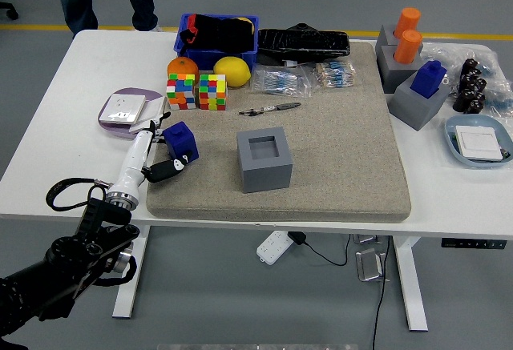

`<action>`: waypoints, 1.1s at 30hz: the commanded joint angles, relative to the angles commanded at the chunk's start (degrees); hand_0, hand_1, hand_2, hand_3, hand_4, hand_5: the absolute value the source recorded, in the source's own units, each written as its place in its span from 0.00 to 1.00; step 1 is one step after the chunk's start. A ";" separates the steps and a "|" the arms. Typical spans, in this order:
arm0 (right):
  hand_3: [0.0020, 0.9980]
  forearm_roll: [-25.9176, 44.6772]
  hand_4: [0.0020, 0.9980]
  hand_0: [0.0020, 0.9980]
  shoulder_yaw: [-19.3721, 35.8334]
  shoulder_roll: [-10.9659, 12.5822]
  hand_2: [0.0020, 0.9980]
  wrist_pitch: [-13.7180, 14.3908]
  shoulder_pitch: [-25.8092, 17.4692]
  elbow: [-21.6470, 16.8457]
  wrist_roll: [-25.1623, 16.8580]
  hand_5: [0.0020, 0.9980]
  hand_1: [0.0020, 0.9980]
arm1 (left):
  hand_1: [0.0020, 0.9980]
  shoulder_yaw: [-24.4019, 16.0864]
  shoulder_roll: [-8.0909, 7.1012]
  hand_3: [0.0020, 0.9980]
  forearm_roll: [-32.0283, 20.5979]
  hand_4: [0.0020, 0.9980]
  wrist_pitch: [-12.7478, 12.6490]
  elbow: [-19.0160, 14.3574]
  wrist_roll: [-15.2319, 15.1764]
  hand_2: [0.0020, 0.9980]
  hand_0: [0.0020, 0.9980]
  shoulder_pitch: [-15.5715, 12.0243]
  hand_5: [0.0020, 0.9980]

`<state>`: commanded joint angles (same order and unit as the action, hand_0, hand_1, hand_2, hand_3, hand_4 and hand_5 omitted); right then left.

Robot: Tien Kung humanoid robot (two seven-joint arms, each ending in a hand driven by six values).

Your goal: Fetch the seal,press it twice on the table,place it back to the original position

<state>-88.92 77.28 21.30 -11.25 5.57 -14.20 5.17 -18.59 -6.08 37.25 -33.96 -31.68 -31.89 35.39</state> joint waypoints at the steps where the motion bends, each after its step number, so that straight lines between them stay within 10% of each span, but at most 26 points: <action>1: 0.66 0.02 0.77 0.80 -0.04 0.02 0.71 -0.01 -0.01 -0.01 0.00 0.56 0.71 | 0.38 -0.58 -0.15 0.92 0.46 0.51 -0.04 -0.56 -0.02 0.33 0.82 -0.02 0.00; 14: 0.66 -0.16 0.77 0.80 0.44 0.27 0.71 -0.03 -0.06 0.02 0.00 0.56 0.71 | 0.38 -12.61 -4.82 0.92 13.15 0.50 2.05 -15.50 6.01 0.33 0.81 1.52 0.00; 23: 0.66 -0.34 0.77 0.80 0.97 0.33 0.71 -0.07 -0.17 -0.01 0.02 0.56 0.71 | 0.38 -10.28 -8.18 0.93 21.87 0.50 7.97 -30.82 14.22 0.33 0.81 2.03 0.00; 33: 0.66 -0.14 0.77 0.80 0.90 0.21 0.70 -0.10 0.08 -0.06 0.04 0.56 0.71 | 0.39 -6.37 -7.33 0.93 23.68 0.50 14.41 -31.79 19.67 0.33 0.81 4.63 0.00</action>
<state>-89.06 78.18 21.51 -11.36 5.65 -14.27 5.22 -24.96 -13.40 60.93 -19.55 -63.47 -12.22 40.02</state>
